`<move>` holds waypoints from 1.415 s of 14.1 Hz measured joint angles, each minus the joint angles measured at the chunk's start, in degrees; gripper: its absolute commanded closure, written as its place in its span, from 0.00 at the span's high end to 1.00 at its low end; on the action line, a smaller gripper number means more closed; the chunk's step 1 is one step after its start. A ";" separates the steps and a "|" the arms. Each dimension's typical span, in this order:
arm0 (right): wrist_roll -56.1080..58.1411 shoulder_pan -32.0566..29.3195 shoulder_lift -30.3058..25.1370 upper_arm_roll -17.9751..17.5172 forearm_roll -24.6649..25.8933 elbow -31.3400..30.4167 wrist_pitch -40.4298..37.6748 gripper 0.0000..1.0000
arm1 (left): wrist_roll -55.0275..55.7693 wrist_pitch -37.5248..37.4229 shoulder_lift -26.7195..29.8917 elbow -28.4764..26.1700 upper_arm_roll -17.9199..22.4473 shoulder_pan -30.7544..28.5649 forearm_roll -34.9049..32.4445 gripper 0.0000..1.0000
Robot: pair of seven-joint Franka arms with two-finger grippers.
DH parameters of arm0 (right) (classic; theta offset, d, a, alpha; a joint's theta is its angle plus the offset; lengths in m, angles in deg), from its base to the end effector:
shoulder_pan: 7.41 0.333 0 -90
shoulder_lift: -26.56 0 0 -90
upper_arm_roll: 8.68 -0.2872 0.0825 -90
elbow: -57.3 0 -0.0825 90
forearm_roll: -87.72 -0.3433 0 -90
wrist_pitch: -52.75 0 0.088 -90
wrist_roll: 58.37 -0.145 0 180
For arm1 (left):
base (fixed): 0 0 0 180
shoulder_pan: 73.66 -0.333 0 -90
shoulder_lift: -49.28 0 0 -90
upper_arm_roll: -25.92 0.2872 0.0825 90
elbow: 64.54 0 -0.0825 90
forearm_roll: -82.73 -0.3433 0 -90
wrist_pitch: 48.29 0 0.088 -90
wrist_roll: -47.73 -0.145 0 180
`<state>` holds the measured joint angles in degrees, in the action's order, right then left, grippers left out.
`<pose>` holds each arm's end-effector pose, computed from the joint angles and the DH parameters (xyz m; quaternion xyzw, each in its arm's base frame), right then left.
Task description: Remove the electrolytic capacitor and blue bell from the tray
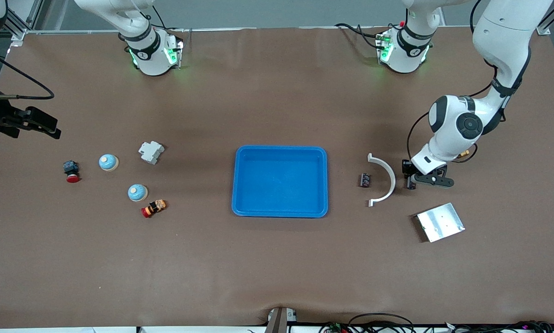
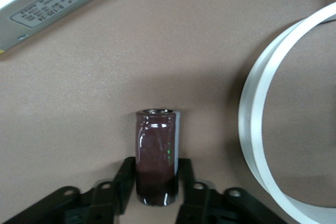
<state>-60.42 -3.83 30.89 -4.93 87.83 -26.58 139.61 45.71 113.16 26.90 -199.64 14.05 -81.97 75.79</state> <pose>0.5290 -0.0006 0.5594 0.9997 -0.0193 -0.0116 0.0036 0.4909 -0.0422 0.1476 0.9944 -0.0960 0.0404 0.0179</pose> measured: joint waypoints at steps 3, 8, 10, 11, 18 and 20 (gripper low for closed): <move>0.00 -0.75 0.00 0.05 0.00 0.07 0.36 1.00 | 0.00 0.02 -0.45 0.31 -0.03 0.00 0.00 1.00; 0.00 -0.84 0.00 -0.10 -0.03 0.08 0.46 1.00 | 1.26 0.05 -0.15 1.44 -0.03 0.00 0.00 1.00; -0.01 -0.84 0.00 -0.10 -0.03 0.08 0.46 1.00 | 1.80 -0.10 0.61 2.27 -0.04 0.00 0.00 1.00; -0.01 -0.85 0.01 -0.10 -0.03 0.08 0.46 1.00 | 2.02 -0.90 1.21 2.95 -0.05 -0.01 0.00 1.00; -0.01 -1.18 0.02 -0.02 -0.05 0.08 0.40 1.00 | 5.73 -21.15 3.70 16.17 -2.48 0.23 0.00 1.00; -0.01 -1.22 0.03 0.00 -0.05 0.08 0.33 1.00 | 7.84 -27.94 4.20 20.99 -3.20 0.34 0.02 1.00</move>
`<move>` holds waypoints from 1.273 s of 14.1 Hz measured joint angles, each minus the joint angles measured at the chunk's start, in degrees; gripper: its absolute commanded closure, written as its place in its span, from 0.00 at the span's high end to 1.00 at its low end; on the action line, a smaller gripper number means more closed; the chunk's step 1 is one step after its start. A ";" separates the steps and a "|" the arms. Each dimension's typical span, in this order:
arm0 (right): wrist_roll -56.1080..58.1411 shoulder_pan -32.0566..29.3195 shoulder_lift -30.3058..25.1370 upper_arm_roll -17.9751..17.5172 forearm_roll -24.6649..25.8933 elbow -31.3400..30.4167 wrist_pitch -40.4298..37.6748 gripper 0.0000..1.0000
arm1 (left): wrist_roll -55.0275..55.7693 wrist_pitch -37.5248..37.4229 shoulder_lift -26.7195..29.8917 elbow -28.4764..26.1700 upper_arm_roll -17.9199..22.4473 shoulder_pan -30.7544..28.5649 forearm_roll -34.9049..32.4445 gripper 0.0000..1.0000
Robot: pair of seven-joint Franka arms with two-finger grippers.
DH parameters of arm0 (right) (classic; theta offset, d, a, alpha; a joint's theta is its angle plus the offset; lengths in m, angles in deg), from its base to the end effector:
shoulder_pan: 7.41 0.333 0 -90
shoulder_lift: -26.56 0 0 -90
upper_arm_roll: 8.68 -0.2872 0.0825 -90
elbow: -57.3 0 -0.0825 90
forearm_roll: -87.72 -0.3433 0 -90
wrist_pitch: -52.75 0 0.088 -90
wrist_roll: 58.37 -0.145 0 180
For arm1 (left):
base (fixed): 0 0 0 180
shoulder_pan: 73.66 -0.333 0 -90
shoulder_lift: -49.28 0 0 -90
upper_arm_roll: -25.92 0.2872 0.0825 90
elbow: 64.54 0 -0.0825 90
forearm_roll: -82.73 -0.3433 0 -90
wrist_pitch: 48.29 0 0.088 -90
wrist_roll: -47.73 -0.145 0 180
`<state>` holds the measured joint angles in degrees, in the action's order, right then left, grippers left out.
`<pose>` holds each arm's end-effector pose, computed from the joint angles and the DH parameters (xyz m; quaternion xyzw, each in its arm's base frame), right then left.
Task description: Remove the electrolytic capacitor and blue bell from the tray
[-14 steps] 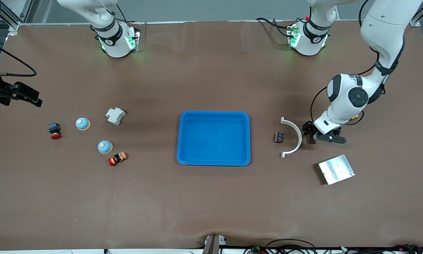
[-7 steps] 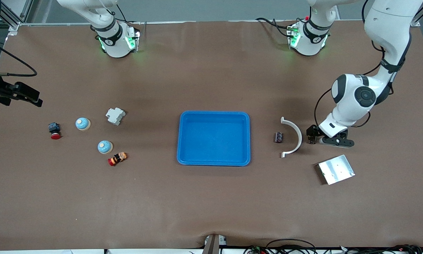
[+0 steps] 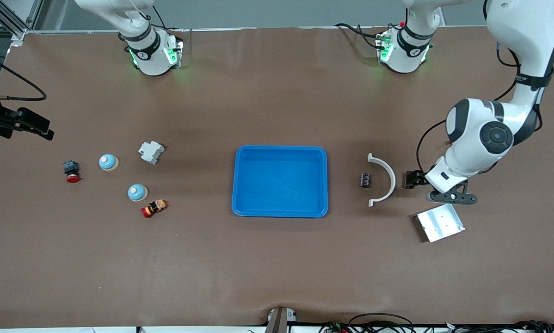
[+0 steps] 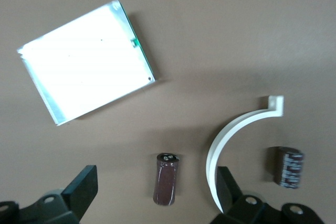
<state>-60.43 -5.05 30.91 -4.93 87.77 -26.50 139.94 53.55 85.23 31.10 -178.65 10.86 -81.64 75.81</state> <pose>0.5299 -0.0118 0.5603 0.9995 -0.0300 -0.0083 0.0030 0.5660 -0.0626 0.2729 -0.9988 0.0449 -0.0178 0.0020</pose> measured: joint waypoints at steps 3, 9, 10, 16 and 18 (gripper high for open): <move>0.00 -0.02 0.00 0.01 -0.09 0.00 -0.03 1.00 | 2.12 -5.93 0.69 4.62 -0.81 0.00 0.02 1.00; 0.01 -0.89 0.02 0.06 -0.25 0.00 -0.08 1.00 | 7.26 -6.59 1.80 7.88 -2.95 0.04 0.03 1.00; 0.01 -0.97 0.02 0.06 -0.26 0.00 -0.08 1.00 | 7.31 -6.61 2.43 8.15 -2.95 0.03 0.03 1.00; 0.02 -1.02 0.06 0.05 -0.28 0.00 -0.09 1.00 | 7.39 -11.66 7.64 8.79 -2.96 0.01 1.63 1.00; 0.02 -1.02 0.06 0.05 -0.28 0.00 -0.09 1.00 | 7.36 -15.11 10.47 9.04 -2.96 0.01 2.60 1.00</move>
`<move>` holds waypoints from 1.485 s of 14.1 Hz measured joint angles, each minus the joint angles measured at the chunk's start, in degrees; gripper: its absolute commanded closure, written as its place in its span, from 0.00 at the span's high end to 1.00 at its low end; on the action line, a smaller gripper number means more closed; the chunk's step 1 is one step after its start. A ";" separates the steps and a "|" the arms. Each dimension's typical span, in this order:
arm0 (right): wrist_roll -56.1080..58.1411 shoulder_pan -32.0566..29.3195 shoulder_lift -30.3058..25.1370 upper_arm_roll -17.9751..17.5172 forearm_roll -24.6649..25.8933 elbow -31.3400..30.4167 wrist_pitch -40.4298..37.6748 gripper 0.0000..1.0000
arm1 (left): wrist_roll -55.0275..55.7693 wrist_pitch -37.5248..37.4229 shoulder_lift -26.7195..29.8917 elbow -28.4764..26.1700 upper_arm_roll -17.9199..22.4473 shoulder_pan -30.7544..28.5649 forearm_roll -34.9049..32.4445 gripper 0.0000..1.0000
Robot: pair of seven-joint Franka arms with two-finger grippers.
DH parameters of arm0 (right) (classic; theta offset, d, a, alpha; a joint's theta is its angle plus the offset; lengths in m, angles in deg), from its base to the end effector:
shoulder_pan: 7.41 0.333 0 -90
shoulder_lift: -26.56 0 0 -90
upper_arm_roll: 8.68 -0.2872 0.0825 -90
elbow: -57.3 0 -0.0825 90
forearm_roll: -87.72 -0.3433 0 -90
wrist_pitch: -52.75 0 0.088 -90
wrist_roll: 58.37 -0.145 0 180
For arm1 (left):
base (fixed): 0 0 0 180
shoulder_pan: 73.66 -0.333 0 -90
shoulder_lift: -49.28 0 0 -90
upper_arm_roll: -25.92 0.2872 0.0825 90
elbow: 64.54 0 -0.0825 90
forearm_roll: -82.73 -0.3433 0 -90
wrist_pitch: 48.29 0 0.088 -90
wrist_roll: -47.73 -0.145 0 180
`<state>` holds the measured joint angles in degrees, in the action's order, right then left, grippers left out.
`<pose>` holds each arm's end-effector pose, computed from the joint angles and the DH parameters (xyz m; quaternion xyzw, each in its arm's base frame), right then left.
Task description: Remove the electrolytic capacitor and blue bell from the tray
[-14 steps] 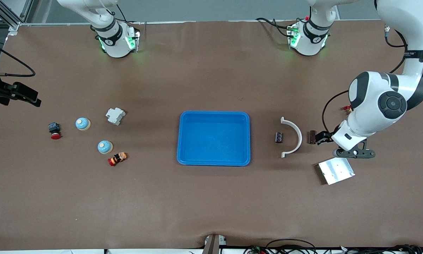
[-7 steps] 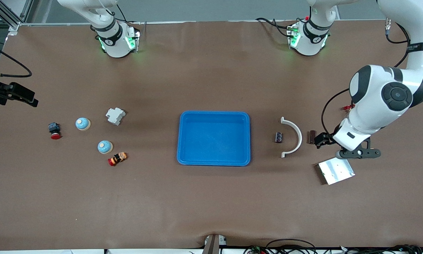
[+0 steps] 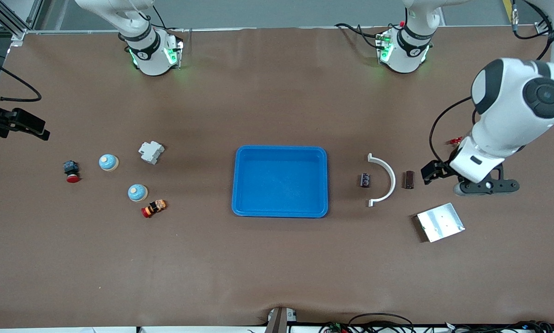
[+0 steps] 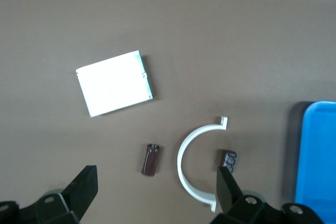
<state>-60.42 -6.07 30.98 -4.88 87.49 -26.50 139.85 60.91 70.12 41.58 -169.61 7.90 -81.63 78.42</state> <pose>0.5297 -0.0209 0.5595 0.9992 -0.0392 -0.0097 0.0005 0.5633 -0.0882 0.4177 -0.9984 -0.0136 -0.0543 0.0025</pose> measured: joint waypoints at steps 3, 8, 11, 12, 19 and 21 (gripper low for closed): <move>0.00 0.00 0.01 0.00 0.00 0.00 0.00 1.00 | -0.30 -4.96 4.10 0.02 0.41 0.94 0.19 1.00; 0.00 -0.01 0.01 0.00 -0.03 0.00 -0.01 1.00 | -3.71 -9.14 9.14 0.07 6.67 6.53 1.90 1.00; 0.00 -0.01 0.01 -0.01 -0.04 0.00 -0.05 1.00 | -6.69 -13.26 11.55 1.27 8.26 6.43 2.33 1.00; 0.01 -0.01 0.01 -0.03 -0.04 0.00 -0.12 1.00 | -6.77 -15.17 11.90 2.22 8.32 6.44 2.35 1.00; 0.08 -0.01 0.04 -0.05 -0.05 0.00 -0.20 1.00 | -6.77 -22.12 12.03 6.64 8.40 6.37 6.27 1.00; 0.08 -0.01 0.04 -0.05 -0.05 0.00 -0.20 1.00 | -6.77 -23.73 12.02 7.51 8.40 6.40 6.38 1.00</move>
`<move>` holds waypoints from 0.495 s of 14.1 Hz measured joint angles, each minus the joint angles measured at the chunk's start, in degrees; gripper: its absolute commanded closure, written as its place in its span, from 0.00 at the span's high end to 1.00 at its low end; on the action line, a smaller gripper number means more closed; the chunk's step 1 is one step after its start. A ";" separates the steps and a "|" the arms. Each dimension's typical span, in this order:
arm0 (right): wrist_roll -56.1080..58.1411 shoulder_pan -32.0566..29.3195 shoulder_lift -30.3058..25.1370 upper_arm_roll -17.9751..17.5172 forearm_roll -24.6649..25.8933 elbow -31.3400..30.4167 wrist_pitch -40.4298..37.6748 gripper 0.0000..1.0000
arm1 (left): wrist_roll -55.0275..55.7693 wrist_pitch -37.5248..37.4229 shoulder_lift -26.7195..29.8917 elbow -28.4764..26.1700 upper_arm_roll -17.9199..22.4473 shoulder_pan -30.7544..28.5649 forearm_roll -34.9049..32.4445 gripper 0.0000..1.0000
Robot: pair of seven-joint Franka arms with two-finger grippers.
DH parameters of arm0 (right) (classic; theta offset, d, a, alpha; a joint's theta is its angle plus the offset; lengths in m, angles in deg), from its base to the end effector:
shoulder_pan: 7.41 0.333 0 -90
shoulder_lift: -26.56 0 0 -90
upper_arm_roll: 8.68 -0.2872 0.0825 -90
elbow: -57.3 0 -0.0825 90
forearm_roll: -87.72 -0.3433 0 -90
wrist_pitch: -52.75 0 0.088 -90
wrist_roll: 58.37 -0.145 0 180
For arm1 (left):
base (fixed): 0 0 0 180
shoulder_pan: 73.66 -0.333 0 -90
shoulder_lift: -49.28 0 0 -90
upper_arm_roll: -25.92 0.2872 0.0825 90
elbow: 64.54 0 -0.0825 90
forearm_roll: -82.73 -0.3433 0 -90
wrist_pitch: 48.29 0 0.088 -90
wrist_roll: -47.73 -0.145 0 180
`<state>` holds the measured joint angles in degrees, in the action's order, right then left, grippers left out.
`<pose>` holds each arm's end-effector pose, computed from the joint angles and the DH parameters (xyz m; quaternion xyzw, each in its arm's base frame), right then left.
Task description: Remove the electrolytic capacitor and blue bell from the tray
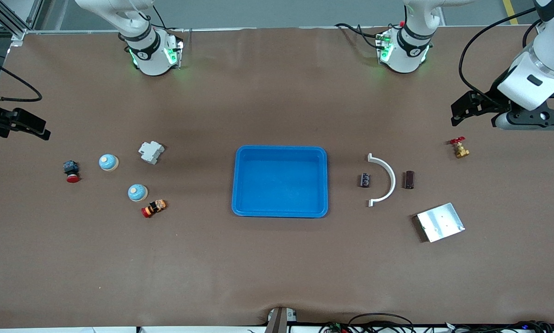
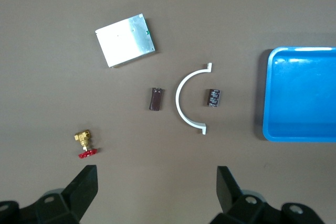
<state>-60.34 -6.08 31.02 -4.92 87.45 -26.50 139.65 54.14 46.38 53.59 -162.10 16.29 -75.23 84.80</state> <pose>0.5293 -0.0205 0.5588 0.9992 -0.0382 -0.0118 0.0001 0.4939 -0.0774 0.5452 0.9998 -0.0130 0.0103 0.0131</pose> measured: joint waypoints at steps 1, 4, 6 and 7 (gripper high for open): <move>0.01 0.00 0.00 0.00 0.00 0.00 0.00 1.00 | 0.00 -0.87 0.00 0.57 -0.04 0.03 0.01 1.00; 0.02 0.00 0.00 0.00 0.00 0.00 0.00 1.00 | 0.00 -2.25 0.01 1.70 -0.52 0.21 0.02 1.00; 0.02 0.00 0.01 0.00 0.00 0.00 0.00 1.00 | -0.01 -2.33 0.00 1.80 -1.22 0.31 0.02 1.00; 0.02 0.00 0.01 0.00 0.00 0.00 0.00 1.00 | -0.01 -2.33 0.00 1.93 -1.76 0.32 0.02 1.00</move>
<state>-60.31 -6.09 31.03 -4.92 87.44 -26.50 139.65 54.14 44.05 53.60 -160.17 14.53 -74.91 84.81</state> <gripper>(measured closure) 0.000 0.000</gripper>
